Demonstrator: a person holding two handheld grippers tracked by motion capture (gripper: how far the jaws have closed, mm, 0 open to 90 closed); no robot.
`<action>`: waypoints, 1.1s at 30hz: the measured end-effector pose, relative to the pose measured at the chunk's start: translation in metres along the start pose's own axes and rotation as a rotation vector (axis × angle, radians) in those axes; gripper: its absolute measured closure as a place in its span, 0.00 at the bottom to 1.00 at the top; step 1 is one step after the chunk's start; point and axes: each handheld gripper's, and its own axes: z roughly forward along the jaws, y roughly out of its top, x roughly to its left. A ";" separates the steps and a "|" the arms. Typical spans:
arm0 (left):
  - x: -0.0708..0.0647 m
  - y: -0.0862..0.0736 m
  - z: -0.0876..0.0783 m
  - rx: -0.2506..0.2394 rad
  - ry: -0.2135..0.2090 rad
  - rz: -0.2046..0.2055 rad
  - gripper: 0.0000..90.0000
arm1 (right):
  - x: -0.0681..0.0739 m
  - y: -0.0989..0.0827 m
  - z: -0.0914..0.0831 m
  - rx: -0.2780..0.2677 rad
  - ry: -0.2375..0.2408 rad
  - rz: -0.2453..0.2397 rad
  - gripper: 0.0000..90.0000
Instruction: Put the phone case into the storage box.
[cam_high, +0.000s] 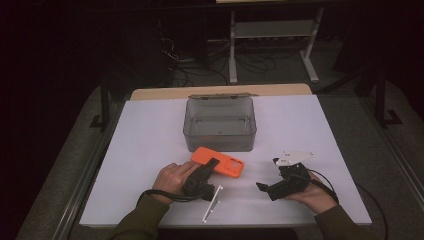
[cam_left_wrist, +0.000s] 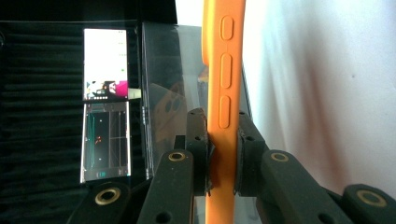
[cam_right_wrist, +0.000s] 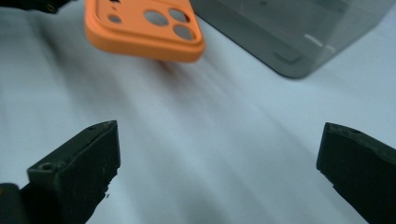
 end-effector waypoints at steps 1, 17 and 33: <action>0.000 0.000 0.000 0.000 0.003 0.000 0.88 | 0.000 -0.003 0.000 0.000 -0.017 -0.006 0.00; 0.003 -0.001 -0.001 -0.002 0.007 -0.035 0.88 | -0.001 -0.021 0.003 -0.031 -0.123 0.027 0.00; 0.007 -0.003 -0.002 -0.016 -0.011 -0.111 0.88 | -0.001 -0.022 0.006 -0.017 -0.121 0.012 0.00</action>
